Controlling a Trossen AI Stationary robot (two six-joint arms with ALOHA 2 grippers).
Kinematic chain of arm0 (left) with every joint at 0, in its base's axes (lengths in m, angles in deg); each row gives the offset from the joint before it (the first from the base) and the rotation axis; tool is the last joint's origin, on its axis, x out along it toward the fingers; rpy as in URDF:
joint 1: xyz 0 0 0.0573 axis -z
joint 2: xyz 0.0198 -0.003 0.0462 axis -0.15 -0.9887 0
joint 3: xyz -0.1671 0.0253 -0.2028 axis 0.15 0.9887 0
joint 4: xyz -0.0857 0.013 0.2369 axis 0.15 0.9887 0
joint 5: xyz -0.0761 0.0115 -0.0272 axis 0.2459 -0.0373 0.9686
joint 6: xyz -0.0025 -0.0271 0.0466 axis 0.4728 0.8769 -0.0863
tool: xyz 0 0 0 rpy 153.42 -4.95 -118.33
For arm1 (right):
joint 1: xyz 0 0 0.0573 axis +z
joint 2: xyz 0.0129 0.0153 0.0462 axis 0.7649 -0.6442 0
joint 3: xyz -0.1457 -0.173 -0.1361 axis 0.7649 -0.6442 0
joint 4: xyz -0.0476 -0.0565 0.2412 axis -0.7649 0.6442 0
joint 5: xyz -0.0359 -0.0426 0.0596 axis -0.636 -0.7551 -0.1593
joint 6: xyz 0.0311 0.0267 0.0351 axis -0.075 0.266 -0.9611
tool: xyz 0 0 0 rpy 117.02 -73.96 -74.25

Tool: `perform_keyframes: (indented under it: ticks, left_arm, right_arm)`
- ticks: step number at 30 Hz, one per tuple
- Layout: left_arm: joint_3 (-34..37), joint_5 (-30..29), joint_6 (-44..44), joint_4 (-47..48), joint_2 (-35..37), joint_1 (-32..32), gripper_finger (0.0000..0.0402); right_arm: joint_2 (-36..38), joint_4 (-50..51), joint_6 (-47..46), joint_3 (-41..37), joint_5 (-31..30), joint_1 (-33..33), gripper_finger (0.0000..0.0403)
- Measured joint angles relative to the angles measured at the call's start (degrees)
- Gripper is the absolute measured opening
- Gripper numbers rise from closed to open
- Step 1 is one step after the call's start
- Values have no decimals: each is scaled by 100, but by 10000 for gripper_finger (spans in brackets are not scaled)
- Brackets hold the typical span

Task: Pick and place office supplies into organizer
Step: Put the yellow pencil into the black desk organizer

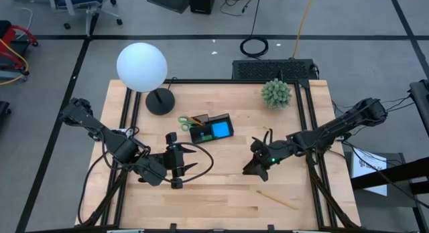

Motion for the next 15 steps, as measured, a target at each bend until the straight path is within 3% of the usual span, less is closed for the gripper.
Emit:
perform_keyframes:
  ticks: [4,15]
  left_arm:
    - [0,0,2,-2,0,2,196]
    - [0,114,5,-7,0,2,196]
  right_arm:
    - [0,-177,119,0,-528,174,118]
    - [0,-41,557,-4,-372,580,118]
